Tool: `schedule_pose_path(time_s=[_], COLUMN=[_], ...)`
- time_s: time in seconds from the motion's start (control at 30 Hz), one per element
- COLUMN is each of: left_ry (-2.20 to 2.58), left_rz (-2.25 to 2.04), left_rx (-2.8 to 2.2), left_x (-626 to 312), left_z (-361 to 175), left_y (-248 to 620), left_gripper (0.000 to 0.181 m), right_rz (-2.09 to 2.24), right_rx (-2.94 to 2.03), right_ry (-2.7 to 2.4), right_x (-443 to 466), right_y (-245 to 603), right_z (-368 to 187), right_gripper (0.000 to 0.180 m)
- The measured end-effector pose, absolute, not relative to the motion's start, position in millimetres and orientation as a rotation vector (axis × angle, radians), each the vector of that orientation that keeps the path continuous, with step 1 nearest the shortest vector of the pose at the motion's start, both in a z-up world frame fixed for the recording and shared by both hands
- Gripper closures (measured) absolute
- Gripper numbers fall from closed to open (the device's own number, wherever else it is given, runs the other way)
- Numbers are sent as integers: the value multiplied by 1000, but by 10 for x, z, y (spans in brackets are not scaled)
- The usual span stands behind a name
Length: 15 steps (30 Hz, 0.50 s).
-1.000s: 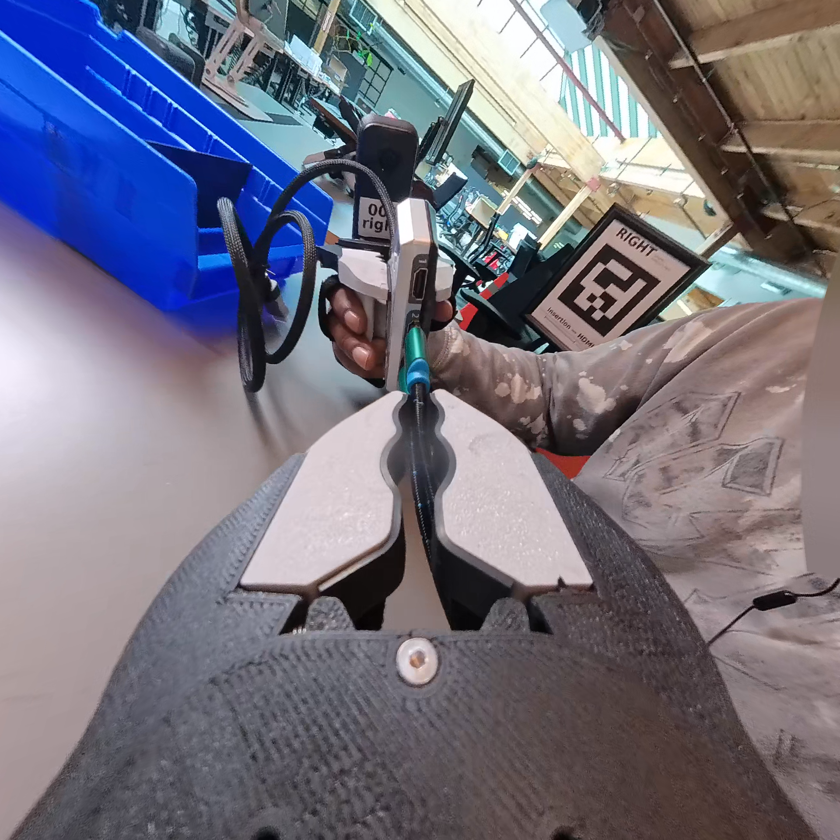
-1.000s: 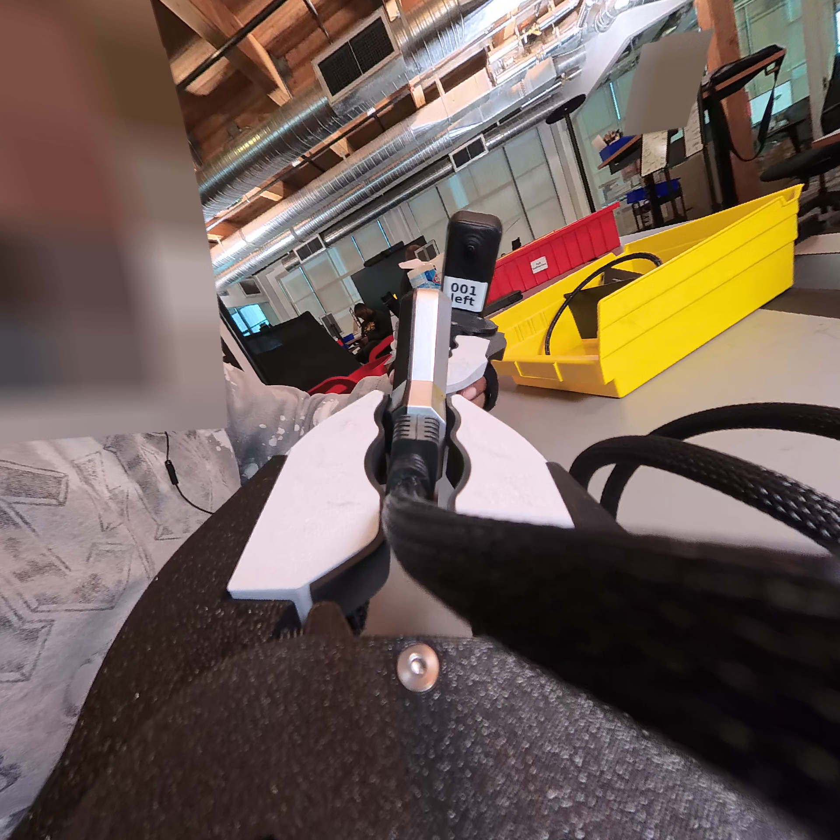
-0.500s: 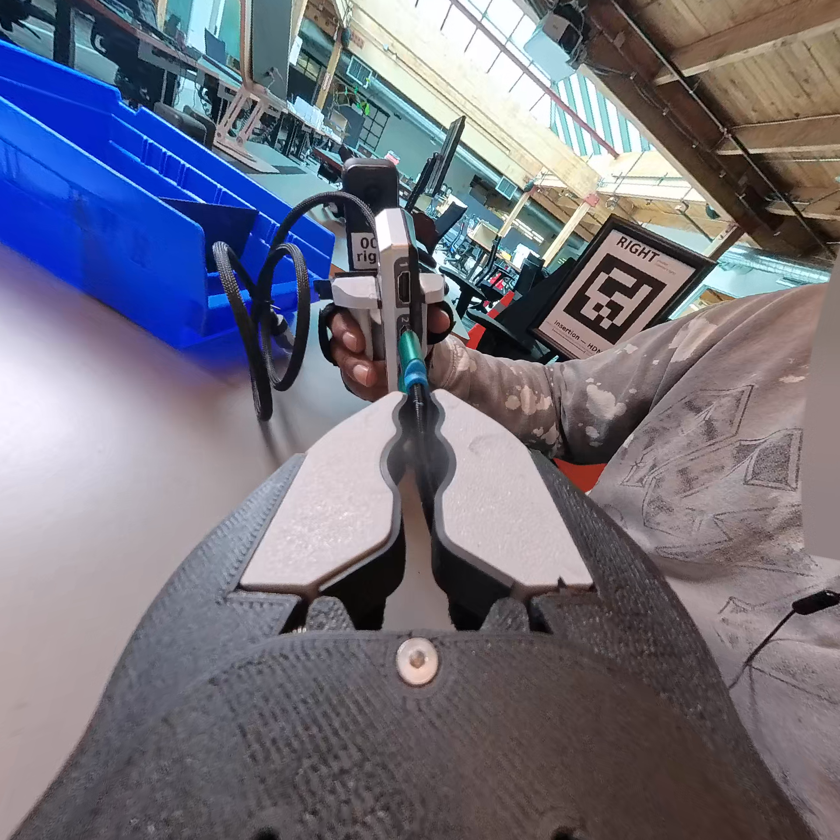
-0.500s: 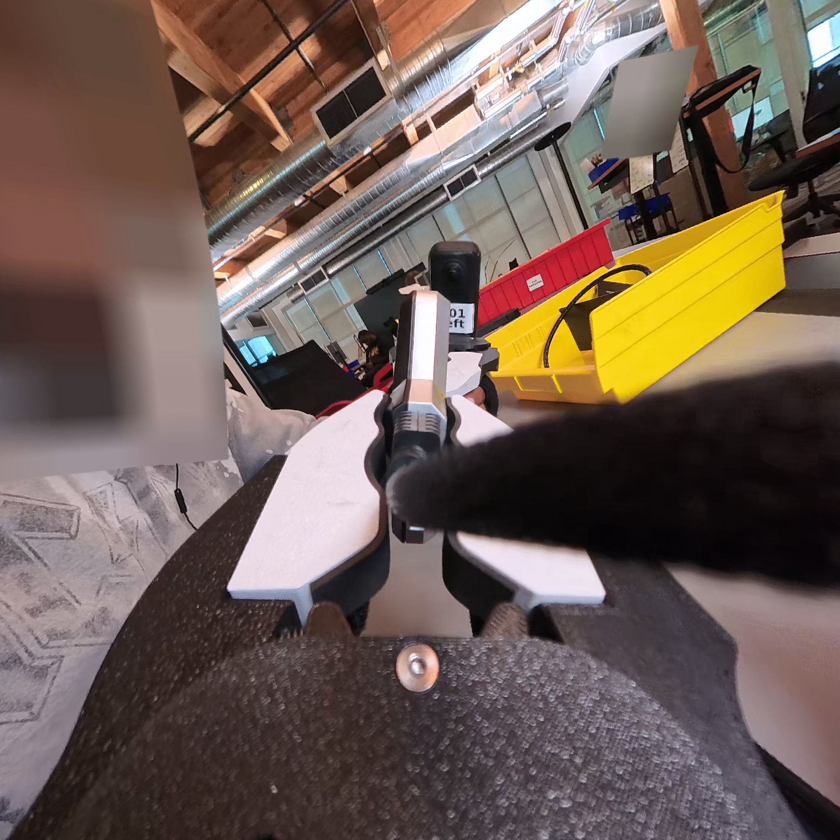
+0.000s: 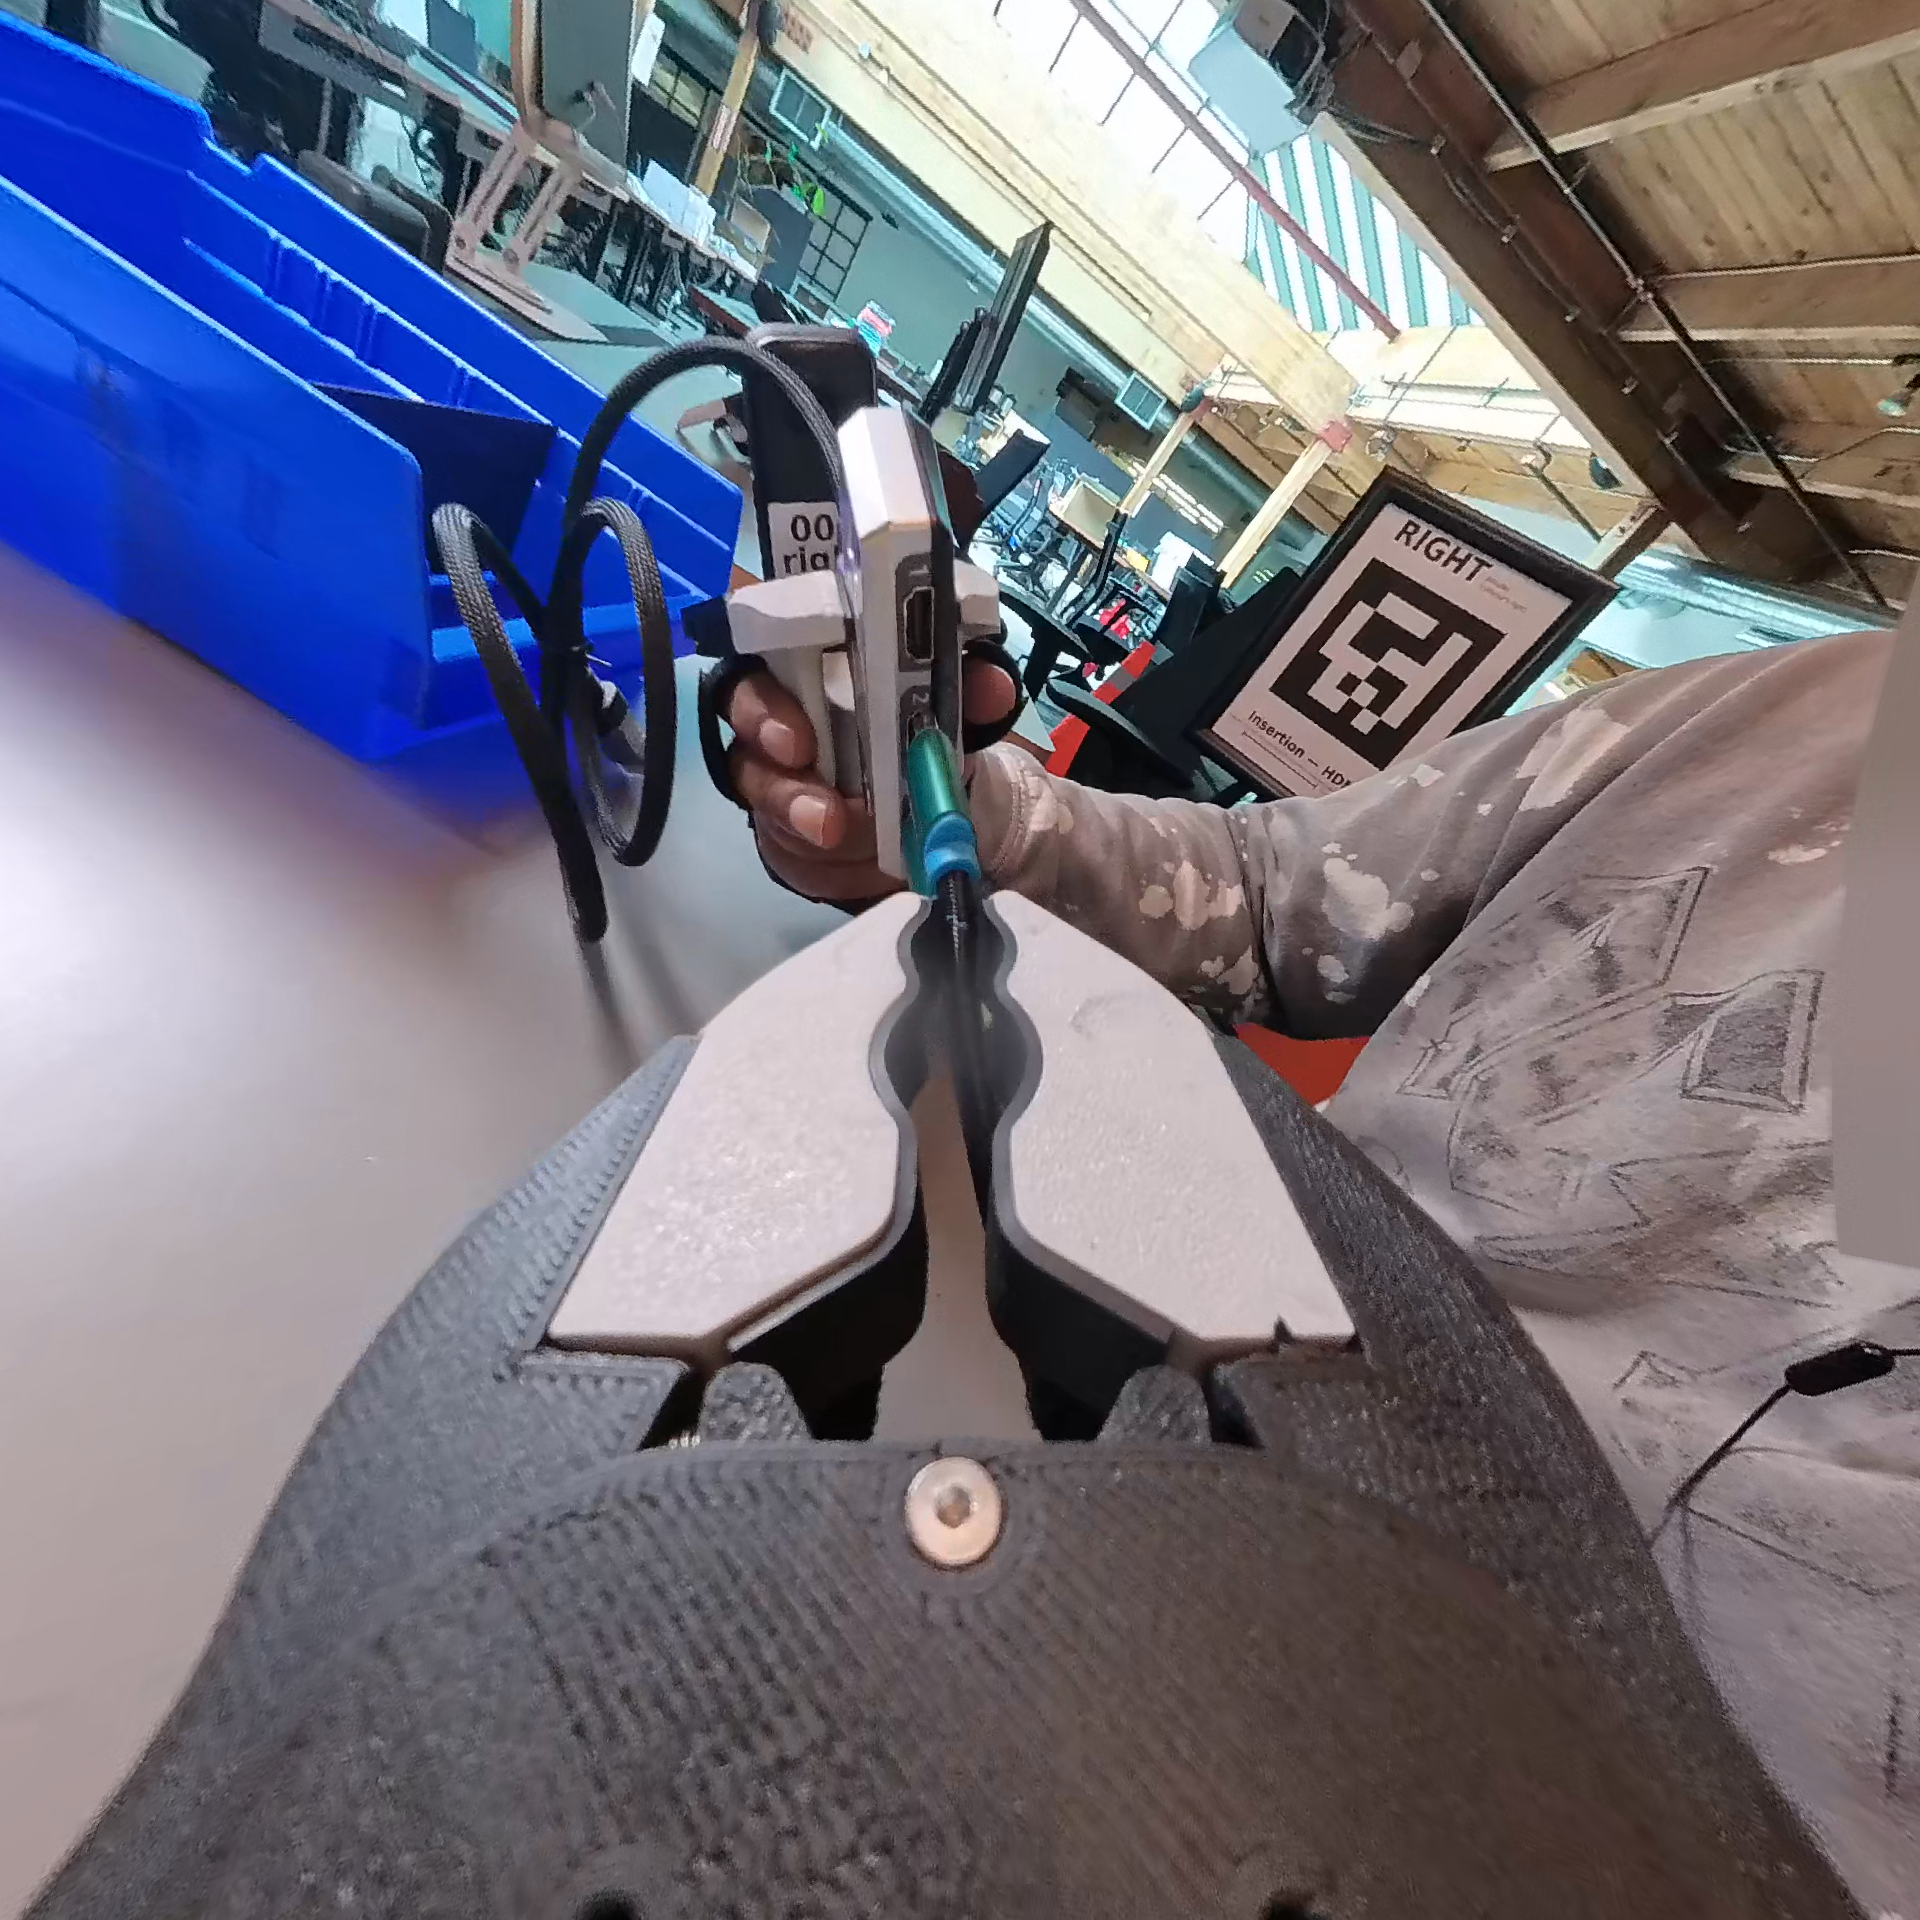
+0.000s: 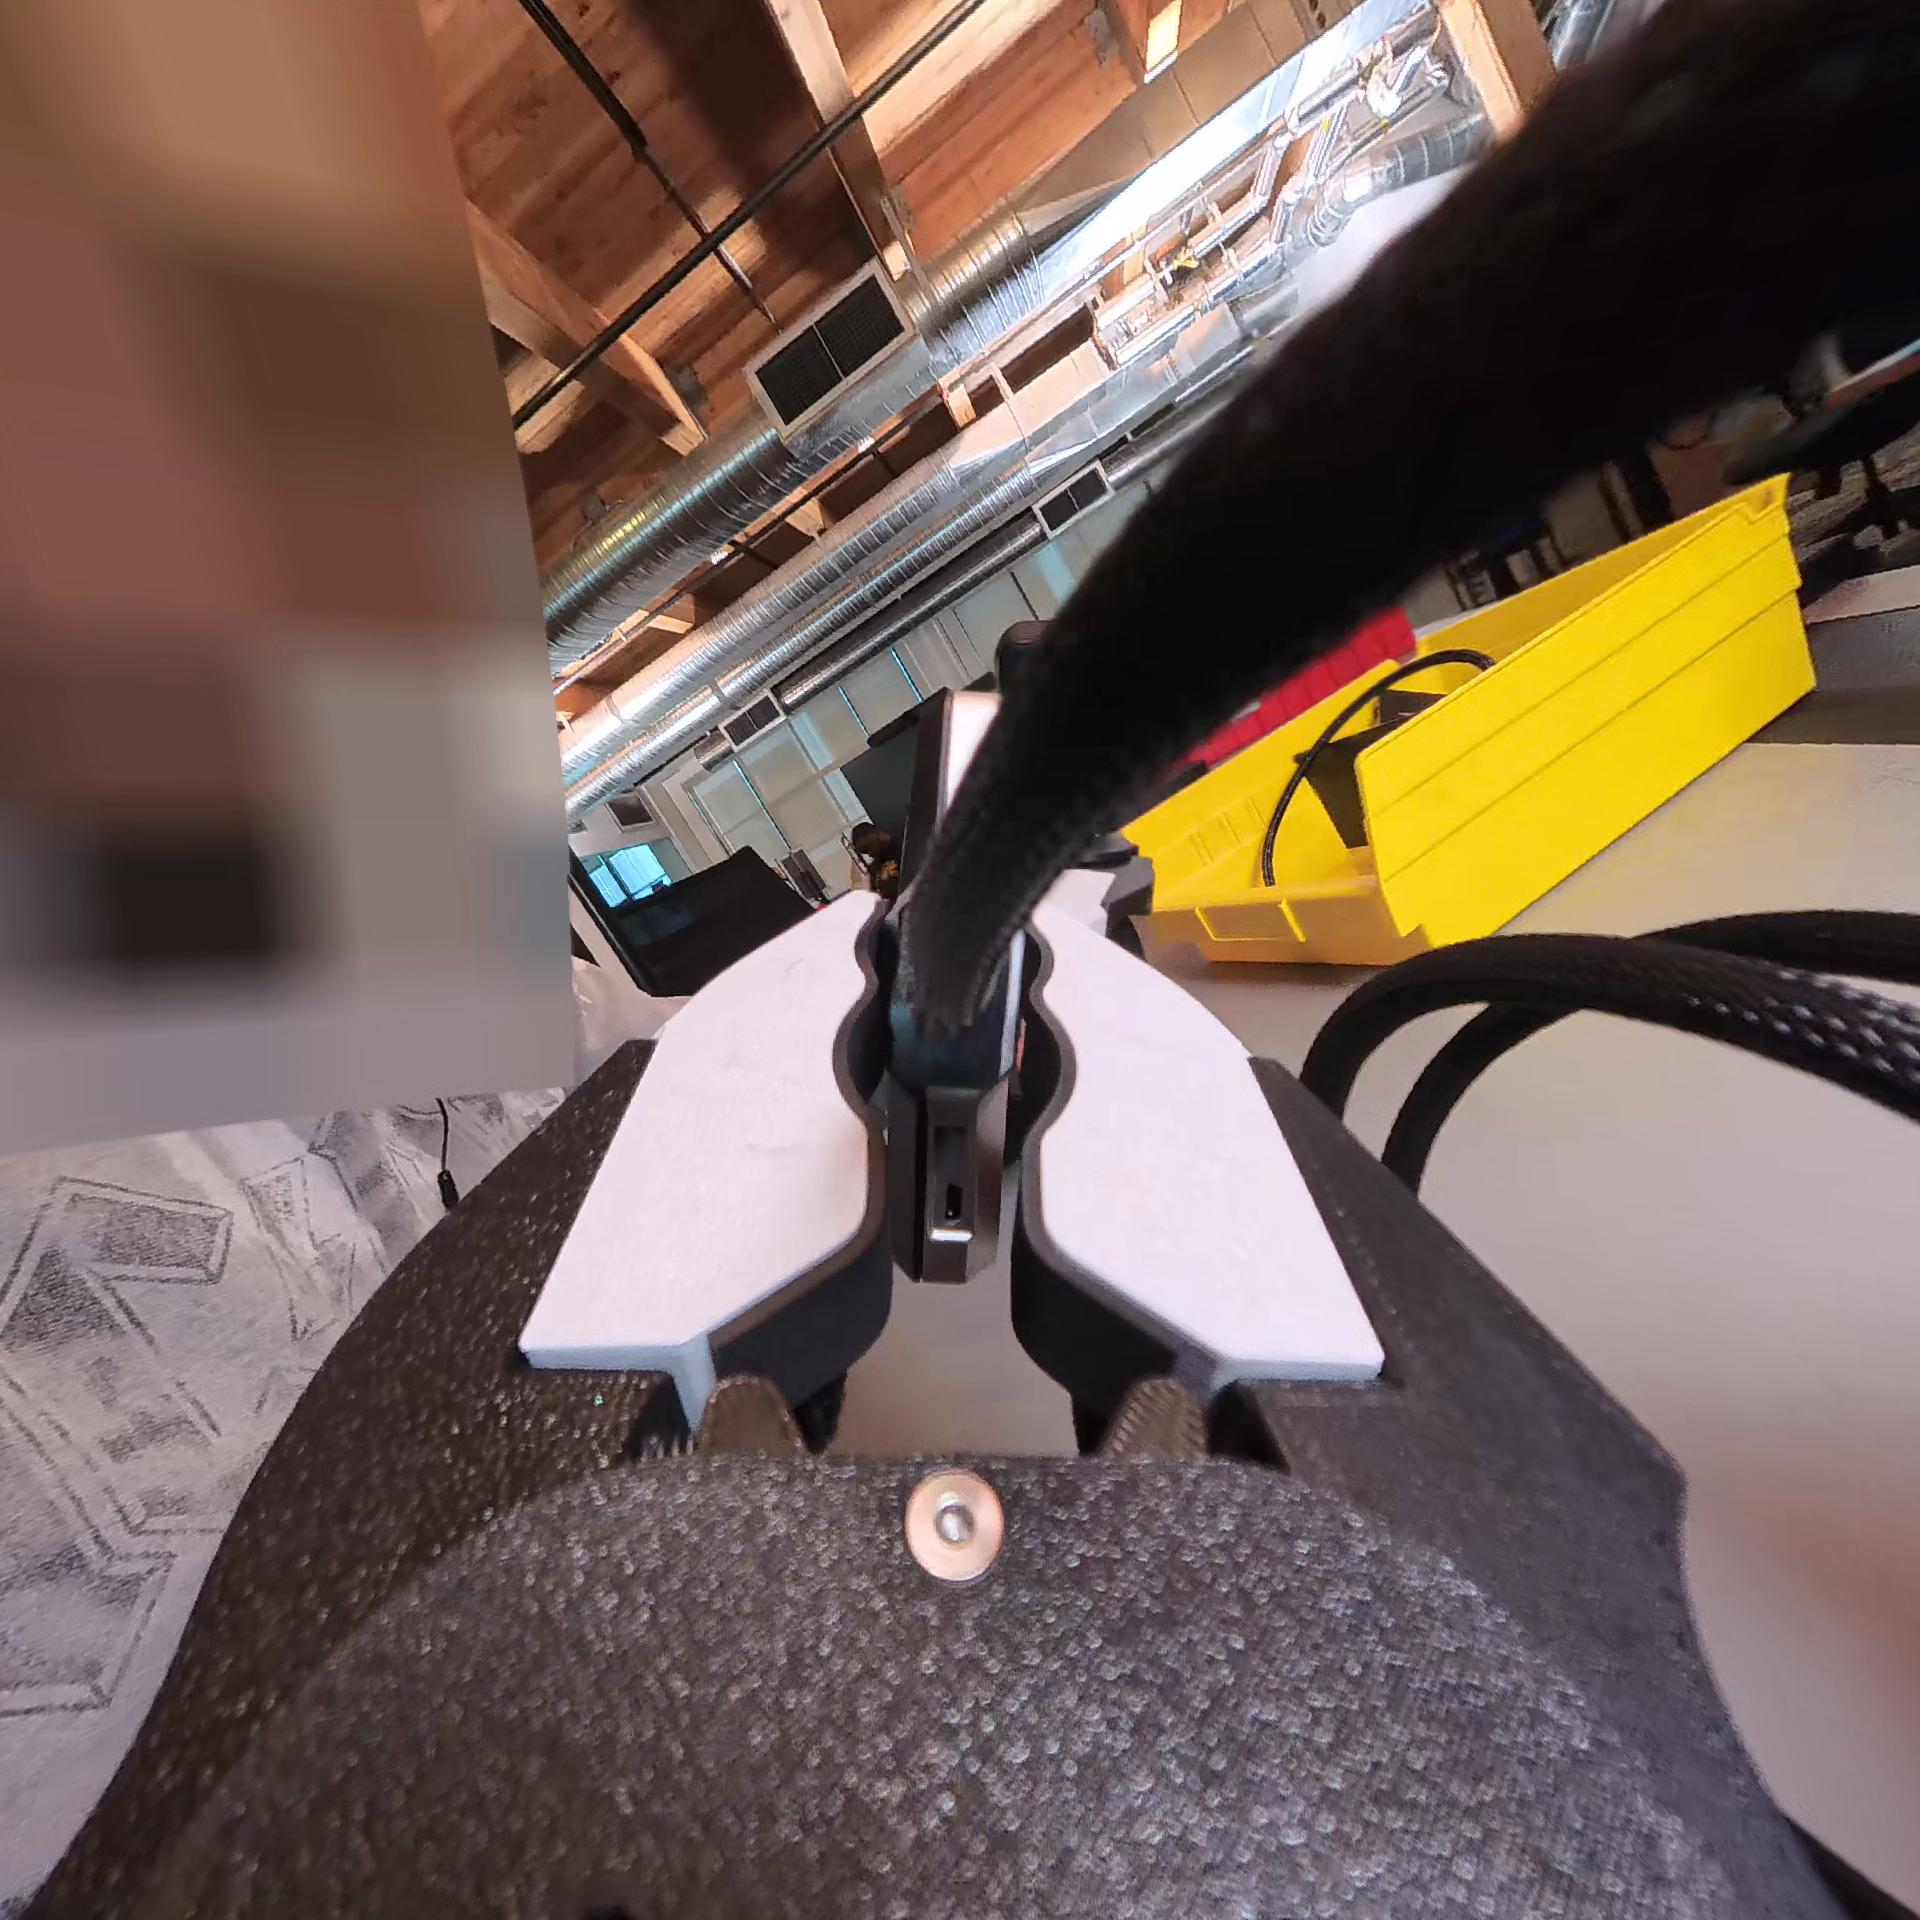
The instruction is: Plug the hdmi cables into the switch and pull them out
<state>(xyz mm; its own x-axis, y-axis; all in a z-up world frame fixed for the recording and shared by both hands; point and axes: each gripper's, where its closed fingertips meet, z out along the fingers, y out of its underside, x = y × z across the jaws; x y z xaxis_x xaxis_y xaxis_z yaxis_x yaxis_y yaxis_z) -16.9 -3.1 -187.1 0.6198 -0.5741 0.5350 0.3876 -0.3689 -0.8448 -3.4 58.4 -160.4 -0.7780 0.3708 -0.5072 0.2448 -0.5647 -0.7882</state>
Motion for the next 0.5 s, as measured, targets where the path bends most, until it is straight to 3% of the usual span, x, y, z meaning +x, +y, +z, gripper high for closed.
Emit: schedule_pose_path(time_s=[0.5], left_ry=[80], left_rz=[-1159], left_rx=[-1696], left_x=[-137], left_z=[-1930], left_y=[-24], left_gripper=[174], right_rz=[2535], right_rx=[-1055], right_ry=[-1398], right_x=[-71], right_y=[598], right_z=[-1604], right_gripper=[158])
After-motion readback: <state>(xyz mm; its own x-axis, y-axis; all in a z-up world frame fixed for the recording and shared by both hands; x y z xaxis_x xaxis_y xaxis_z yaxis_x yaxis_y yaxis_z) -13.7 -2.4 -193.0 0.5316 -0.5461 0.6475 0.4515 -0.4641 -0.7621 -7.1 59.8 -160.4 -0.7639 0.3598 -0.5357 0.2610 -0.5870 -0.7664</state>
